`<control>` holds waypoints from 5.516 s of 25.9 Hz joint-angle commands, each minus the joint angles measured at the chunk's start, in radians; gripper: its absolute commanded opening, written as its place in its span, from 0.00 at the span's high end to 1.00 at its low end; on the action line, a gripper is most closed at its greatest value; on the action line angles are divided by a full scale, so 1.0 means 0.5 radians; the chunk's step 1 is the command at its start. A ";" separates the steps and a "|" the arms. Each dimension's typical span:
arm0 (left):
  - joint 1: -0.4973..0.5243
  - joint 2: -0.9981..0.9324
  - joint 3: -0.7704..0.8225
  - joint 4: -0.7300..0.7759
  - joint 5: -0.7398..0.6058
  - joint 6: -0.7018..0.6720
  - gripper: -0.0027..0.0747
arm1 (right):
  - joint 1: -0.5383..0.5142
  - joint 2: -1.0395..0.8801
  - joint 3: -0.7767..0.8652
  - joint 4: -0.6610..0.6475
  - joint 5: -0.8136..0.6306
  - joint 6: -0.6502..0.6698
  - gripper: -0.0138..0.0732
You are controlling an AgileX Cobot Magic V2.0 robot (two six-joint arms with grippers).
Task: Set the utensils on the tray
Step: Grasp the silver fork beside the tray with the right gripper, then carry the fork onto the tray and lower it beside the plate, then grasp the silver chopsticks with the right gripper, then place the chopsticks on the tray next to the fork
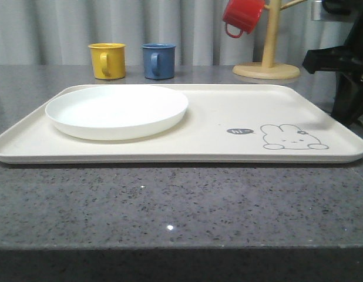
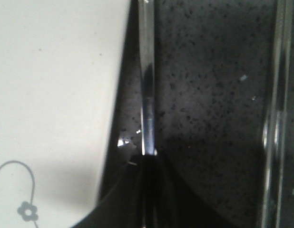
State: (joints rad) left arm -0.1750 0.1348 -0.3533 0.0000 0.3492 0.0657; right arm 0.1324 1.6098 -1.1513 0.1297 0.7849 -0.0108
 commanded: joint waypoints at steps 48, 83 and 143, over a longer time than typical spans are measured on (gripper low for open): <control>-0.002 0.021 -0.052 0.000 -0.158 -0.014 0.99 | 0.788 0.292 -0.696 -0.231 0.165 1.285 0.85; -0.002 0.021 -0.052 0.000 -0.158 -0.014 0.99 | -0.145 -0.073 -0.664 -0.238 0.747 0.394 0.50; -0.002 0.021 -0.052 0.000 -0.170 -0.014 0.99 | 0.103 0.066 -0.896 -0.058 0.919 0.584 0.83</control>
State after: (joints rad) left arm -0.1750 0.1348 -0.3533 0.0000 0.3487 0.0657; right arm 0.1450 1.6875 -1.5658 0.0932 1.2243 0.2430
